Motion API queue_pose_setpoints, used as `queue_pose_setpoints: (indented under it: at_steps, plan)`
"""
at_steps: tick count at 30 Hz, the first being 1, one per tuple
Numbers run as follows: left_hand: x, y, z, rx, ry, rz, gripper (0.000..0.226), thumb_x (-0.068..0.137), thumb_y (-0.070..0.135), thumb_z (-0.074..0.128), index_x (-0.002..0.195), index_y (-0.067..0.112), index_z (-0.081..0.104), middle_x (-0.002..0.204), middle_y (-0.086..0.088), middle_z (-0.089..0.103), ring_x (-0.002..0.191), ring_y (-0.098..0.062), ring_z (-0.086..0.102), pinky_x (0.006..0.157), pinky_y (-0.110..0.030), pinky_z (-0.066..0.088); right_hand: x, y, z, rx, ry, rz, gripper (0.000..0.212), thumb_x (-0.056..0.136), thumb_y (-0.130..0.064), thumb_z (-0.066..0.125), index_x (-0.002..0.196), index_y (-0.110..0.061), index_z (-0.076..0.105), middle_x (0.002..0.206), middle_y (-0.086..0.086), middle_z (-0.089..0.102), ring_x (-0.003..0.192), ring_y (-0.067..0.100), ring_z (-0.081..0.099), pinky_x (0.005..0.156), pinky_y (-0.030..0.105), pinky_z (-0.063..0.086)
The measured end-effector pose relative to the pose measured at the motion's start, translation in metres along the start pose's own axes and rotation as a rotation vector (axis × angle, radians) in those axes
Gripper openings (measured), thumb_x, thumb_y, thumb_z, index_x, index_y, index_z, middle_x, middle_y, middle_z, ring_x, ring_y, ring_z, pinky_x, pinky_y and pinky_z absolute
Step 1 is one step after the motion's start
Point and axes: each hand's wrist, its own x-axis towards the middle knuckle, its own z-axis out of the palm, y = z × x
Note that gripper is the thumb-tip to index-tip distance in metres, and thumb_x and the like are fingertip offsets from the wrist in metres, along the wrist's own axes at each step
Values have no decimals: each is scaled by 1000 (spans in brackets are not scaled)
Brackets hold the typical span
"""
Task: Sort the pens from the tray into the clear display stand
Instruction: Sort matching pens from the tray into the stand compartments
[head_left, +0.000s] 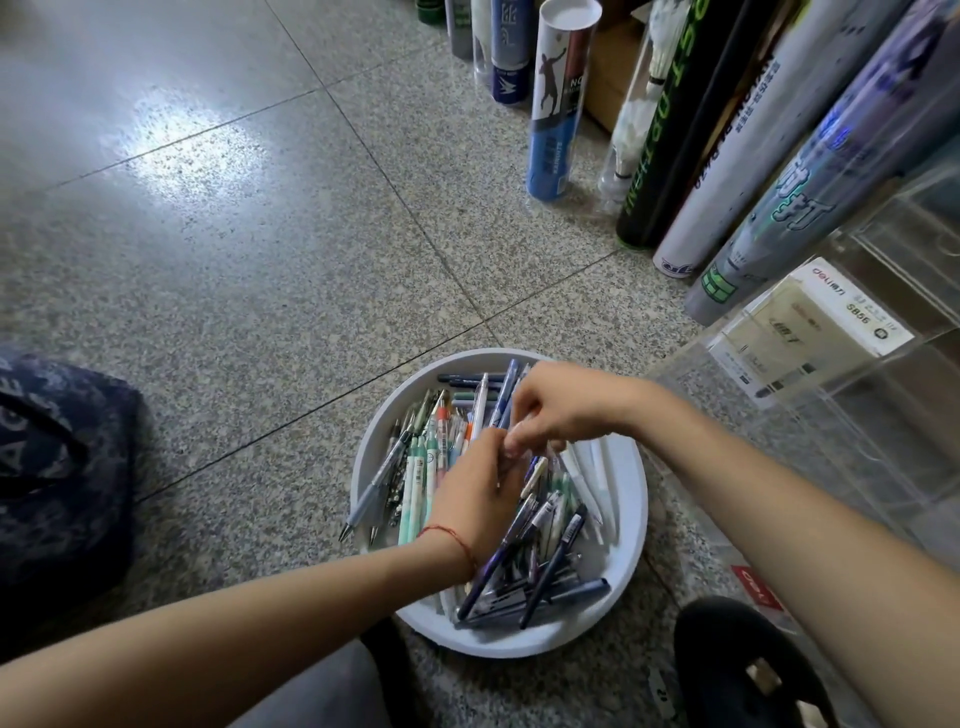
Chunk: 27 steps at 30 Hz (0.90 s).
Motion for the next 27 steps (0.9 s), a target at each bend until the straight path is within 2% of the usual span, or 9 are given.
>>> queue_pose_setpoints:
  at_steps: [3, 6, 8, 10, 13, 16, 19, 23, 27]
  plan:
    - [4, -7, -21, -35, 18, -56, 20, 94, 10, 42, 81, 25, 39, 65, 8, 47, 54, -9, 42, 46, -15, 33, 4, -3, 2, 490, 51, 12, 16, 88, -23, 62, 90, -7, 63, 71, -2, 65, 53, 8, 52, 47, 14, 42]
    - [9, -29, -43, -105, 141, -211, 18, 93, 8, 44, 81, 20, 50, 67, 5, 50, 57, -9, 42, 49, -13, 33, 28, -9, 20, 836, 193, 82, 14, 92, -22, 56, 94, -8, 58, 76, 2, 64, 54, 11, 51, 48, 17, 43]
    - [13, -44, -53, -175, 204, -354, 16, 93, 10, 47, 79, 14, 54, 66, 0, 51, 59, -13, 44, 53, -21, 35, 56, -10, 35, 680, 362, 153, 12, 92, -18, 56, 94, -8, 62, 81, 4, 64, 63, 15, 55, 58, 24, 47]
    - [17, -51, -60, -321, 204, -501, 18, 93, 10, 48, 76, 9, 54, 56, -2, 47, 49, -13, 41, 46, -22, 34, 82, -9, 48, 371, 419, 208, 20, 92, -21, 56, 96, -5, 67, 96, 8, 66, 82, 20, 60, 76, 31, 48]
    - [23, -51, -66, -588, 145, -636, 17, 94, 9, 46, 79, 6, 52, 45, -3, 45, 28, -9, 40, 32, -13, 31, 104, -11, 62, 101, 340, 281, 33, 94, -30, 50, 106, -2, 62, 124, 16, 51, 101, 33, 57, 86, 37, 45]
    - [31, -48, -69, -585, 34, -633, 15, 94, 9, 46, 82, 7, 53, 60, -9, 53, 33, -11, 48, 35, -16, 38, 112, -17, 67, -86, 266, 302, 39, 95, -37, 49, 111, -2, 57, 135, 17, 39, 113, 36, 51, 88, 38, 42]
    - [38, -43, -70, -564, -18, -598, 17, 94, 10, 47, 80, 11, 55, 66, -8, 55, 48, -15, 51, 40, -18, 40, 118, -19, 67, -63, 273, 306, 31, 93, -35, 54, 99, -4, 59, 125, 15, 45, 105, 33, 54, 80, 35, 43]
    - [44, -41, -62, -504, -9, -558, 20, 95, 9, 44, 78, 15, 53, 73, -4, 55, 58, -16, 53, 52, -24, 40, 111, -11, 52, 333, 392, 338, 24, 86, -23, 59, 68, -10, 51, 72, 9, 49, 66, 22, 47, 52, 24, 31]
    - [47, -37, -59, -381, -2, -405, 10, 96, 16, 45, 94, 13, 55, 86, -4, 57, 72, -15, 56, 62, -24, 43, 87, -8, 29, 611, 464, 216, 16, 84, -22, 64, 75, -10, 59, 67, 9, 53, 64, 20, 49, 61, 29, 40]
